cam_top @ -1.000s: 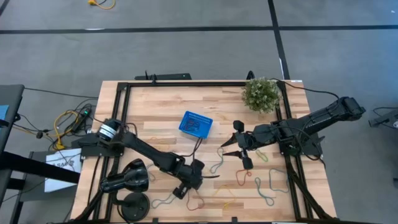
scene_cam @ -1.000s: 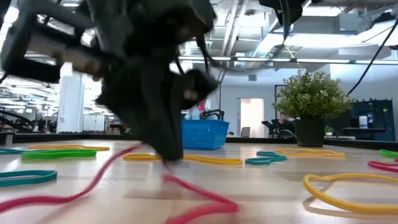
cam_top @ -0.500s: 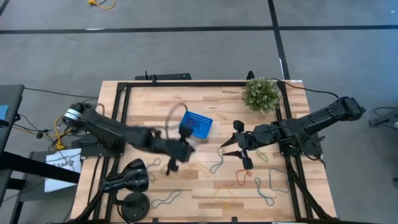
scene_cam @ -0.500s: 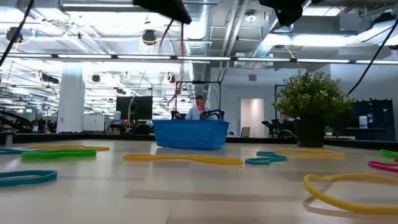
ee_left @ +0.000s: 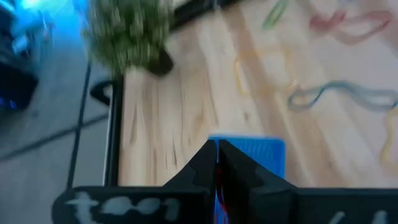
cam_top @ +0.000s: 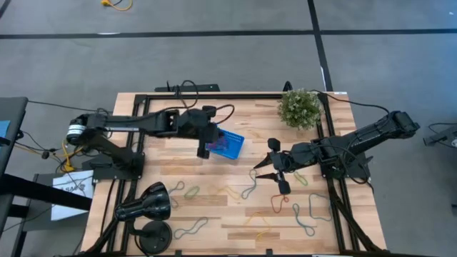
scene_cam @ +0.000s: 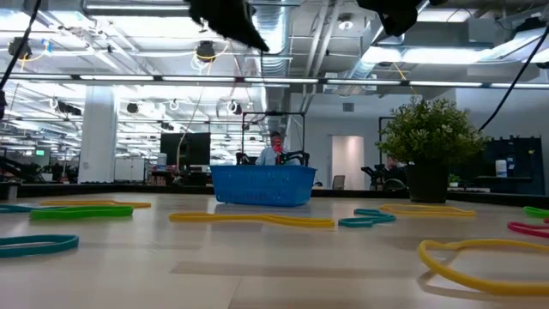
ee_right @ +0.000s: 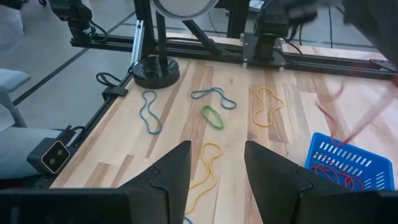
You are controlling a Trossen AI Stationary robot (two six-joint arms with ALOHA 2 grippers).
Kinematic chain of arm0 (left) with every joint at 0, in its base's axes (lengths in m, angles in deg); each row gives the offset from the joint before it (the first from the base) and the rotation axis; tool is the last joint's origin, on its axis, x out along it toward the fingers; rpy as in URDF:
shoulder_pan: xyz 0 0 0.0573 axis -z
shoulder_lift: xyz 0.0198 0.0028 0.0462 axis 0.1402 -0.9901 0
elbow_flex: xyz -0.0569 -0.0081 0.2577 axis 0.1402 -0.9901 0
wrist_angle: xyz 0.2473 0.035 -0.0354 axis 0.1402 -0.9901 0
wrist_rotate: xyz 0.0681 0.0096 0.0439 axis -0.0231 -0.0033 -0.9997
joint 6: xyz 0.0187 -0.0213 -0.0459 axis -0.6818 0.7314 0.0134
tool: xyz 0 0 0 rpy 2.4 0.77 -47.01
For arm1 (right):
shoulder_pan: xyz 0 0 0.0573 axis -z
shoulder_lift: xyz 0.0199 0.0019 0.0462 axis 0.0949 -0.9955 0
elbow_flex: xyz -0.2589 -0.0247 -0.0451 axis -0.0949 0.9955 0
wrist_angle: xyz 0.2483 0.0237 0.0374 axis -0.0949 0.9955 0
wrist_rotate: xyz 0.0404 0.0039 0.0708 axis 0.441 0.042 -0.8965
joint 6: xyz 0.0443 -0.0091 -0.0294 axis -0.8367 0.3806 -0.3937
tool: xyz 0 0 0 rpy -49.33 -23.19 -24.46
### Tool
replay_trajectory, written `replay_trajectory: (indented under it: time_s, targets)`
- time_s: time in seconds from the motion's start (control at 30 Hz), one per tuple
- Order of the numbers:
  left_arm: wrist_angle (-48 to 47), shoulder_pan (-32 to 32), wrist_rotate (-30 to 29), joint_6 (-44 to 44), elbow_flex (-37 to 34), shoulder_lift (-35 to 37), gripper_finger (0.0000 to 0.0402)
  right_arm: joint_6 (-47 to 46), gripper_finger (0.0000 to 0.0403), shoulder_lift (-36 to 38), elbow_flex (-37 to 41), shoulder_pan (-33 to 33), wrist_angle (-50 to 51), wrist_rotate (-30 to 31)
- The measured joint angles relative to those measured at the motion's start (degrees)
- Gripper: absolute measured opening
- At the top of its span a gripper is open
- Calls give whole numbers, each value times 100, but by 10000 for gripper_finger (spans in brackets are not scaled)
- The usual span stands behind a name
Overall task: Pick and place items into bin
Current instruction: Put the red rubber band into the blue bin
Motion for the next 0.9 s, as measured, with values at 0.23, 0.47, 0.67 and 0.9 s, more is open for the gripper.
replay_trajectory:
  time_s: [0.23, 0.47, 0.67, 0.9]
  targets:
    - [219, -466, -13, -11, -2, -672, 0, -2, 147, 0, 0, 0, 20, 2]
    - [212, -593, -244, 45, -4, -1344, 0, -2, 147, 0, 0, 0, 23, 0]
    - [98, -635, -573, 45, -4, -1476, 0, -13, 147, 0, 0, 0, 22, 0]
    - [99, -628, -468, 210, -4, -1476, 0, -15, 147, 0, 0, 0, 20, 0]
